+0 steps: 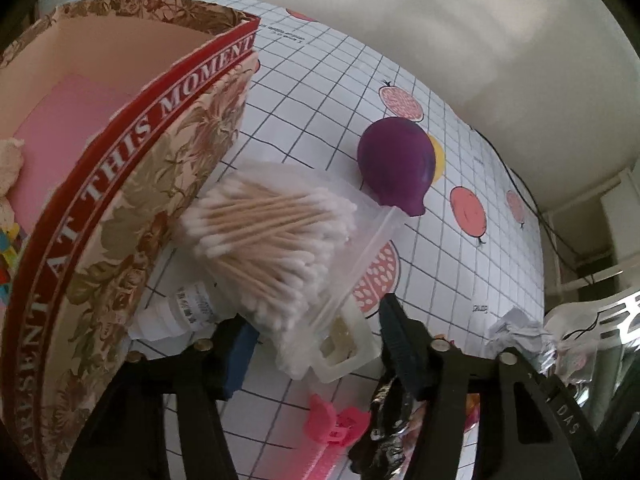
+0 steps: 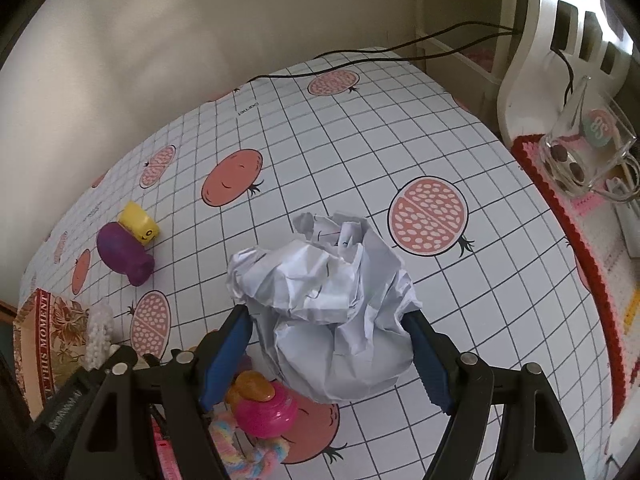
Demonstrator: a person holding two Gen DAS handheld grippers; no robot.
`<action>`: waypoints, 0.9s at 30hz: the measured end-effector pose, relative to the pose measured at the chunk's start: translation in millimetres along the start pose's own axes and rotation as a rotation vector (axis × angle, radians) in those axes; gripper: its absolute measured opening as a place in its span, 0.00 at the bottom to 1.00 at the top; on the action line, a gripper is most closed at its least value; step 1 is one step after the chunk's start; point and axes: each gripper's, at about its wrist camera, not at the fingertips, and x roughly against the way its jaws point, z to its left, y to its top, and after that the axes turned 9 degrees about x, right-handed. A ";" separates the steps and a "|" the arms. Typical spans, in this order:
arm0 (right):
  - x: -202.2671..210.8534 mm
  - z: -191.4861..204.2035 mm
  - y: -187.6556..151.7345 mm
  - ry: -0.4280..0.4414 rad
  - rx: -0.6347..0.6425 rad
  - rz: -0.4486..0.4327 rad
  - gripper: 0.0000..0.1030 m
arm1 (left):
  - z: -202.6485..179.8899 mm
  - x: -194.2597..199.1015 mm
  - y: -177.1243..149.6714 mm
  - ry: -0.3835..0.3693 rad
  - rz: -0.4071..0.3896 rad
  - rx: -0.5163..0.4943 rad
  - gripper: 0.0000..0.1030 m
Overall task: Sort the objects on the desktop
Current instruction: 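Grasp the crumpled white paper with the right tool while the left tool grasps the white plastic clip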
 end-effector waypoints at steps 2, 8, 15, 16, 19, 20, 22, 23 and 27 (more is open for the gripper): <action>1.8 0.0 0.2 0.001 -0.003 -0.004 0.77 | 1.5 0.2 -0.8 0.009 0.000 -0.004 0.50; 4.9 2.0 1.5 0.001 0.005 -0.009 0.77 | 4.5 -0.7 -1.9 -0.001 0.027 0.007 0.50; 16.0 0.3 4.6 0.004 -0.007 -0.042 0.77 | 7.0 -0.9 -2.3 -0.028 0.075 0.027 0.49; 17.6 0.1 4.7 0.005 -0.009 -0.045 0.77 | 6.4 1.5 -3.4 -0.036 0.080 0.023 0.49; 23.3 -0.6 5.8 0.010 -0.018 -0.062 0.77 | 1.4 9.3 -4.6 -0.059 0.076 0.004 0.49; 25.6 -0.5 6.3 0.011 -0.020 -0.069 0.77 | -0.8 11.9 -4.5 -0.066 0.072 -0.003 0.49; 30.9 -0.4 7.1 0.013 -0.022 -0.089 0.77 | -4.4 19.2 -5.3 -0.083 0.061 -0.017 0.49; 33.8 -0.6 7.8 0.016 -0.023 -0.099 0.77 | -6.3 22.5 -5.0 -0.093 0.054 -0.022 0.49; 47.9 -1.1 10.5 0.024 -0.030 -0.158 0.77 | -13.8 35.9 -2.5 -0.133 0.019 -0.045 0.48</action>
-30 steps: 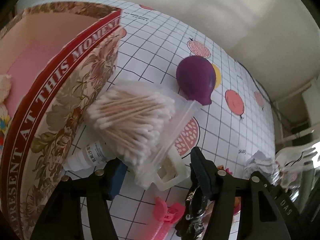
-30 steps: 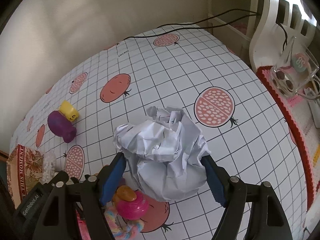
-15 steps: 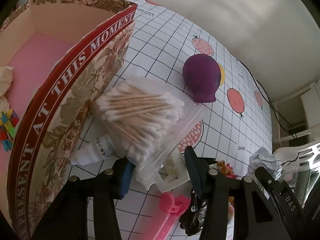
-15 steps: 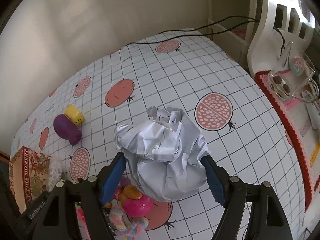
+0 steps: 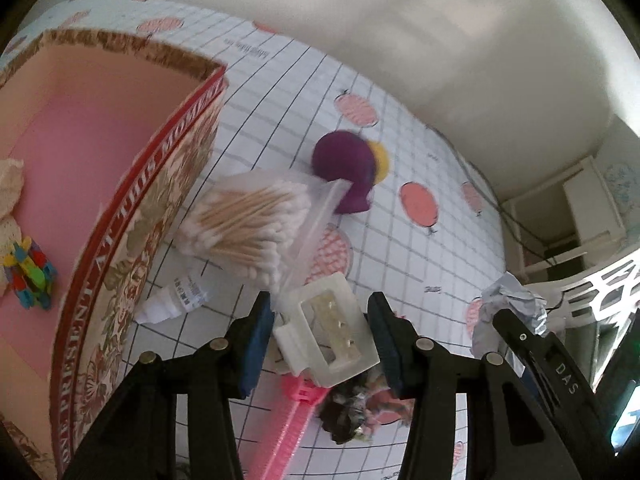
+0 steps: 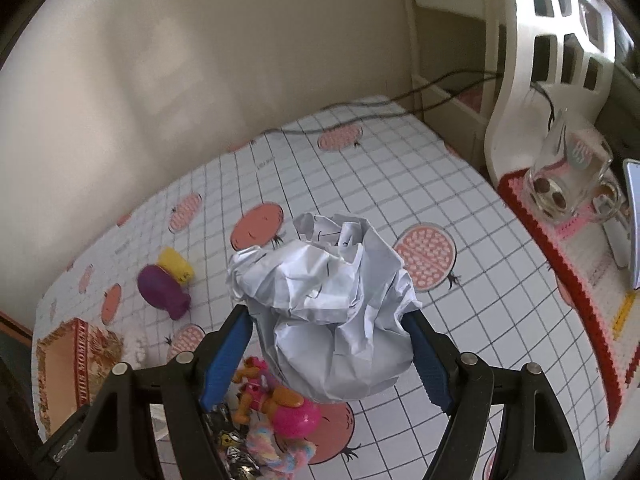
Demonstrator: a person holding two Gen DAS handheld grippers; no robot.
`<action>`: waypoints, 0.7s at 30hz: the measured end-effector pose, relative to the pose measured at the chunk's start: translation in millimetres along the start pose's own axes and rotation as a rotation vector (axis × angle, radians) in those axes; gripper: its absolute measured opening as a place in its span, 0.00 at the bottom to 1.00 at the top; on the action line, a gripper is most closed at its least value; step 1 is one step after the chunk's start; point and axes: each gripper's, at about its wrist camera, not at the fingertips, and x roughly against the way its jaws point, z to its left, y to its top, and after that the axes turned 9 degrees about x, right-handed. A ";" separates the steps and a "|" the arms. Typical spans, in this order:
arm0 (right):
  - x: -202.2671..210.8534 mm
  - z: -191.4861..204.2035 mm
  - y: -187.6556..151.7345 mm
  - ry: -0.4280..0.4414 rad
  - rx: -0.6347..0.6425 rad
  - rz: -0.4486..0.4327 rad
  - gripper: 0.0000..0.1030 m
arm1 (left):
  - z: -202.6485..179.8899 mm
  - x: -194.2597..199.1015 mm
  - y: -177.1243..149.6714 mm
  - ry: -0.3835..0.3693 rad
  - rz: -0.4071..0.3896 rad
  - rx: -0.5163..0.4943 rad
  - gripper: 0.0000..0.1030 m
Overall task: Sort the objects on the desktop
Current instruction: 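Grasp the crumpled white paper with the right tool while the left tool grasps the white plastic clip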
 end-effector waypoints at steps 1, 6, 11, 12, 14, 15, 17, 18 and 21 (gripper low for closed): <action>3.4 0.5 0.8 0.001 0.001 -0.013 0.77 | -1.4 3.3 0.4 -0.011 -0.010 -0.008 0.43; 13.9 4.9 5.6 0.001 0.014 -0.061 0.77 | -10.3 20.6 2.9 -0.059 -0.054 -0.056 0.07; 12.1 4.0 5.1 0.000 0.007 -0.050 0.77 | -4.3 17.5 2.1 -0.034 -0.020 -0.051 0.07; 12.2 3.8 4.5 0.000 0.007 -0.049 0.77 | -3.7 15.3 3.4 -0.026 -0.014 -0.055 0.09; 11.8 3.1 3.6 -0.006 0.005 -0.045 0.77 | -2.0 13.7 4.4 -0.012 -0.010 -0.059 0.15; 11.3 2.6 2.6 -0.007 0.004 -0.042 0.77 | 0.4 14.7 4.0 -0.006 -0.005 -0.059 0.19; 7.8 1.9 1.3 -0.014 0.004 -0.025 0.77 | 3.8 13.8 4.2 0.007 0.001 -0.056 0.40; 5.8 0.7 0.6 -0.020 0.001 -0.015 0.77 | 3.6 10.7 4.0 0.017 0.005 -0.056 0.43; -1.6 -4.3 -1.7 -0.032 -0.023 0.023 0.77 | 4.9 4.3 3.4 0.062 0.017 -0.065 0.48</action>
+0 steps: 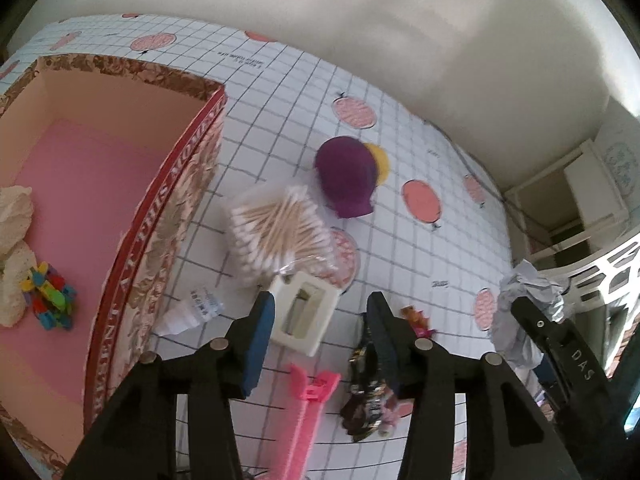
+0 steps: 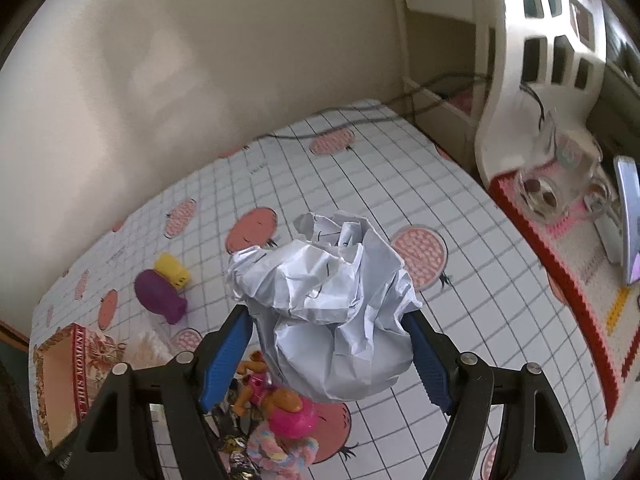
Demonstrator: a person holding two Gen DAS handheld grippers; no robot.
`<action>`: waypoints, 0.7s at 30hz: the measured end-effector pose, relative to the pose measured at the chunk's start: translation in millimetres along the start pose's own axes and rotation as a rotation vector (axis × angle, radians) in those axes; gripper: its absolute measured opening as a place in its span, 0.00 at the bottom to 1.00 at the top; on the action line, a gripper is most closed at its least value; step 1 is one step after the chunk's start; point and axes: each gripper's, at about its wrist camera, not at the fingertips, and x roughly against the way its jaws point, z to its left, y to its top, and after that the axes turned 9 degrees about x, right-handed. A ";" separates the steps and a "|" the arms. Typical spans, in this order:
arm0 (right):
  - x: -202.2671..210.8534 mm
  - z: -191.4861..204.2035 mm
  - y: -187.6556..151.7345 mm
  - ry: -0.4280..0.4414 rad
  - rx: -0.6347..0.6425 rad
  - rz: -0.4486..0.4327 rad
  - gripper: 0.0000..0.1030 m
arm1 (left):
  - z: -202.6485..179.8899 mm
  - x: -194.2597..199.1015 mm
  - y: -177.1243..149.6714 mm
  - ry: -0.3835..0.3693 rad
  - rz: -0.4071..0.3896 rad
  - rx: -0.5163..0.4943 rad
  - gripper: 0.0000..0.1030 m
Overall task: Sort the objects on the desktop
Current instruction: 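Grasp the crumpled white paper with the right tool while the left tool grasps the white plastic clip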
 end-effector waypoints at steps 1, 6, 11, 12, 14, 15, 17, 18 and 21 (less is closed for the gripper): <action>-2.1 -1.9 -0.9 -0.002 -0.008 0.010 0.77 | -0.5 -3.6 -0.7 0.017 0.010 -0.012 0.49; -6.9 -6.5 -3.3 -0.008 -0.017 0.026 0.77 | -2.3 -18.6 -3.7 0.105 0.024 -0.075 0.52; -12.7 -5.5 -5.4 -0.002 -0.017 0.040 0.77 | 0.0 -33.1 -6.0 0.150 0.051 -0.114 0.59; -13.4 -5.3 -5.4 -0.002 -0.017 0.040 0.77 | -0.3 -34.8 -6.4 0.152 0.055 -0.118 0.59; -14.6 -5.7 -5.9 -0.002 -0.016 0.042 0.77 | -2.5 -37.7 -8.7 0.154 0.061 -0.131 0.59; -15.0 -5.8 -6.2 -0.003 -0.017 0.043 0.77 | -3.5 -39.9 -9.9 0.153 0.064 -0.140 0.59; -17.1 -6.7 -6.9 -0.006 -0.020 0.048 0.77 | -5.0 -45.3 -10.9 0.163 0.074 -0.150 0.59; -18.4 -7.4 -7.1 -0.007 -0.021 0.051 0.77 | -4.6 -48.0 -12.0 0.166 0.077 -0.152 0.59; -22.1 -8.3 -7.3 -0.013 -0.021 0.057 0.77 | -5.7 -48.3 -12.8 0.164 0.065 -0.166 0.59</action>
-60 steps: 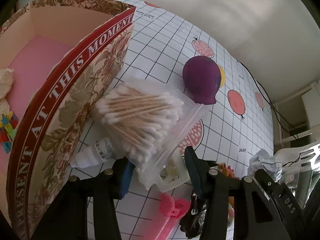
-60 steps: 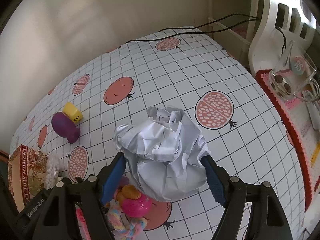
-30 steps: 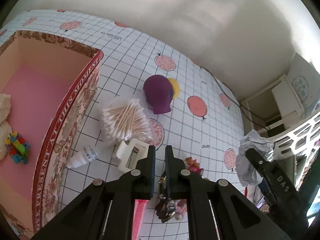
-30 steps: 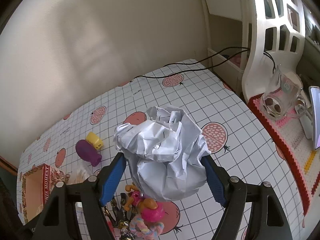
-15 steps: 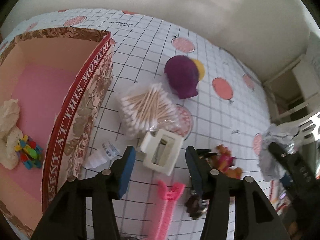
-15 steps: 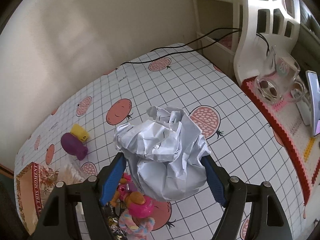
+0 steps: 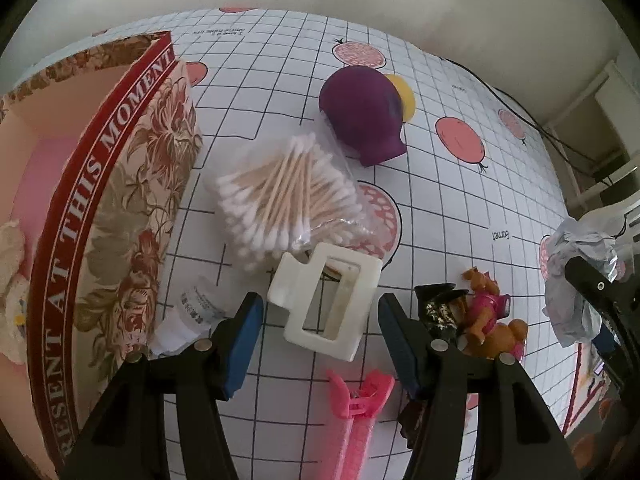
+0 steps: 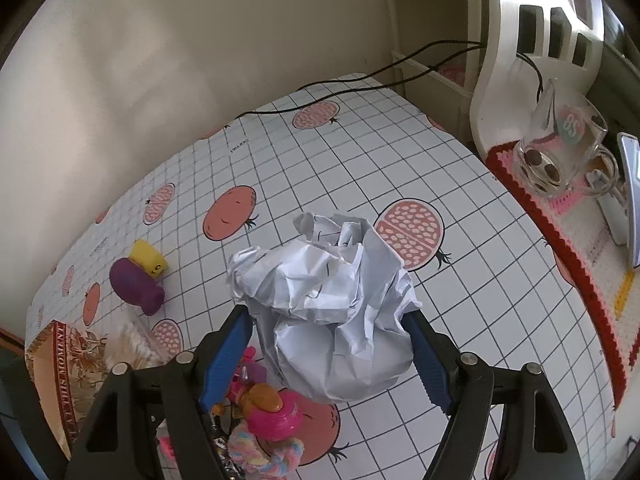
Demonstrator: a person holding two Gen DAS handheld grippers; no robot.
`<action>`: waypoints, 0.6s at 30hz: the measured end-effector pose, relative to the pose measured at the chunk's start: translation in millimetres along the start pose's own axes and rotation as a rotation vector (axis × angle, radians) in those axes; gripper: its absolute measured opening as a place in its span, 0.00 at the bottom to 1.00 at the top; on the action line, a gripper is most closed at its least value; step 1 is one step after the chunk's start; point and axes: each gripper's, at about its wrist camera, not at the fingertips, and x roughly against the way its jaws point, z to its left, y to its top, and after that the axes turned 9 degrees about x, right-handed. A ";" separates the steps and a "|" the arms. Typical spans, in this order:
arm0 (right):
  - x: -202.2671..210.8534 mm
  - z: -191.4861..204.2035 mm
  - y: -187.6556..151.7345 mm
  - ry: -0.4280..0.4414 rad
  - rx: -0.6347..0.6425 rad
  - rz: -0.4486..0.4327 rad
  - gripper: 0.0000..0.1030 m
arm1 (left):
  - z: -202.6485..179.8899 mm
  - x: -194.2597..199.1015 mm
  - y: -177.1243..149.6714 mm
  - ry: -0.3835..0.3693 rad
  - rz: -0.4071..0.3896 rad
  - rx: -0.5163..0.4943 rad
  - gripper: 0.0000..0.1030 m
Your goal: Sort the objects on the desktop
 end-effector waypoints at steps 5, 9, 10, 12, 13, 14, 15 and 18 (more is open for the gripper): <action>-0.5 2.3 0.0 0.002 0.007 -0.001 0.77 | 3.8 1.3 0.4 -0.018 -0.006 0.016 0.53; 2.6 2.8 0.7 0.004 0.005 -0.006 0.77 | 0.4 5.6 -1.1 -0.021 -0.016 0.011 0.49; 4.2 3.1 1.0 0.005 0.005 -0.009 0.77 | 0.1 7.7 -1.0 -0.026 -0.019 0.012 0.48; 8.4 2.8 2.3 0.009 0.003 -0.020 0.77 | -0.2 10.0 -1.1 -0.040 -0.018 0.018 0.48; 9.9 2.7 3.1 0.010 0.002 -0.024 0.77 | -0.7 10.8 -1.3 -0.044 -0.017 0.018 0.48; 12.4 2.8 3.6 0.012 0.001 -0.032 0.77 | -1.4 12.0 -1.8 -0.045 -0.017 0.017 0.48; 14.9 3.2 4.4 0.017 0.000 -0.041 0.77 | -2.0 13.4 -1.9 -0.049 -0.019 0.017 0.48; 24.1 5.8 6.4 0.029 0.005 -0.077 0.77 | -4.8 22.2 -3.9 -0.077 -0.037 0.017 0.48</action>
